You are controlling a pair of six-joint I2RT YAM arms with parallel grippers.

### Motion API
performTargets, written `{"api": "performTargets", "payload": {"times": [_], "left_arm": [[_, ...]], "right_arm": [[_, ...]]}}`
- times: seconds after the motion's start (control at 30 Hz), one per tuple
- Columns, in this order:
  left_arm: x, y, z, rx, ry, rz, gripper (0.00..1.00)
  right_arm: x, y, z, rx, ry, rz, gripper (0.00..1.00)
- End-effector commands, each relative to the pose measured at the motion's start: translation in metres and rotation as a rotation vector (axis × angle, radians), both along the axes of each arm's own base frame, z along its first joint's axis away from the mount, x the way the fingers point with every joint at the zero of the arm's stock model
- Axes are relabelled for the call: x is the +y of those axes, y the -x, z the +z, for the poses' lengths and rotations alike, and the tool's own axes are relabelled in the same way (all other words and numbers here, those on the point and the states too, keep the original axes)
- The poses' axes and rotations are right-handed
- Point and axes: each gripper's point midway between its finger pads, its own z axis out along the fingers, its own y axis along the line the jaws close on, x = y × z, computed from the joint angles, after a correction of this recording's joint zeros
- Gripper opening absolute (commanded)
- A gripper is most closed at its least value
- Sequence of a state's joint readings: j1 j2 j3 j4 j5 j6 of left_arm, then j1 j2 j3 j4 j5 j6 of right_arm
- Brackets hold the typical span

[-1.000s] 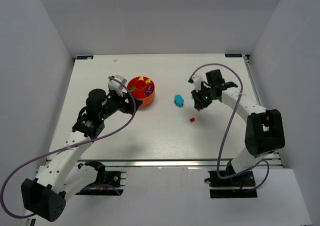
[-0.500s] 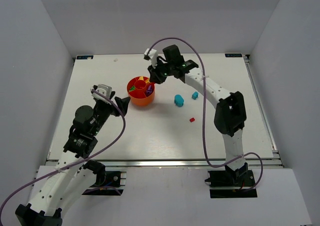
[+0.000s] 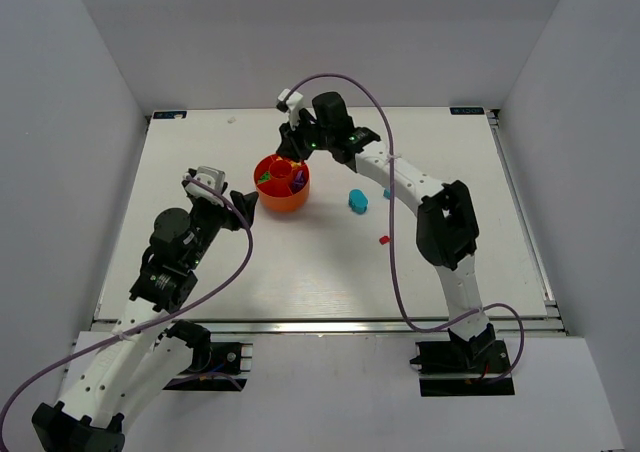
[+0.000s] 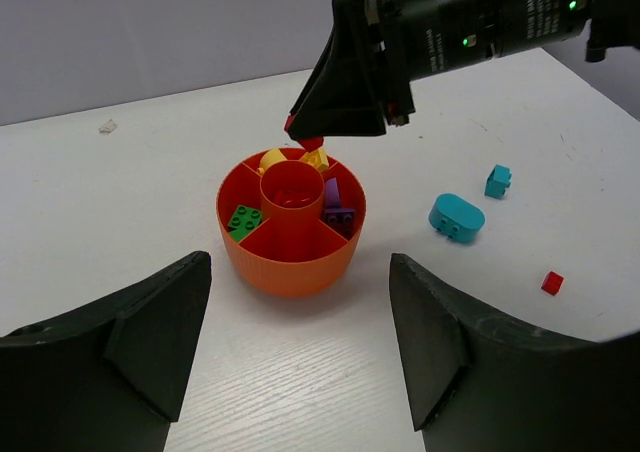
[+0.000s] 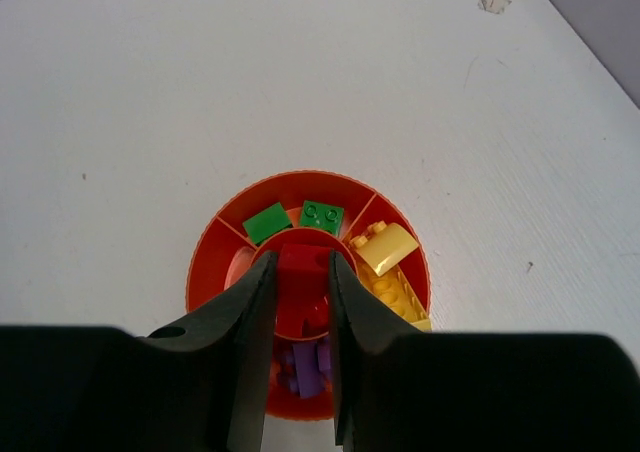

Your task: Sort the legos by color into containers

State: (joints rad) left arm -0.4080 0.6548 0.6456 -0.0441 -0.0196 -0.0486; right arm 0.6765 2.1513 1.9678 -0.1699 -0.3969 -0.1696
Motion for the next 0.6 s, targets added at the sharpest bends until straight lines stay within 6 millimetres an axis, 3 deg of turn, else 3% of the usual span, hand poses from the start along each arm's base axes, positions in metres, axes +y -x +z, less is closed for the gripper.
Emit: {"api": "performTargets", "payload": {"times": [0.0, 0.23, 0.37, 0.57], "left_arm": [[-0.002, 0.001, 0.003, -0.012, -0.001, -0.014, 0.81], [-0.004, 0.001, 0.004, -0.016, 0.001, -0.021, 0.82], [-0.016, 0.003, 0.003, -0.003, 0.003, -0.089, 0.82], [-0.038, 0.005, -0.005, 0.033, 0.014, -0.203, 0.82]], "right_arm": [[0.018, -0.006, -0.005, 0.014, -0.050, 0.005, 0.03], [0.019, -0.006, -0.018, 0.041, -0.042, 0.001, 0.14], [0.020, -0.005, -0.023, 0.054, -0.041, 0.005, 0.40], [0.018, -0.002, -0.010, 0.050, -0.055, 0.015, 0.46]]}}
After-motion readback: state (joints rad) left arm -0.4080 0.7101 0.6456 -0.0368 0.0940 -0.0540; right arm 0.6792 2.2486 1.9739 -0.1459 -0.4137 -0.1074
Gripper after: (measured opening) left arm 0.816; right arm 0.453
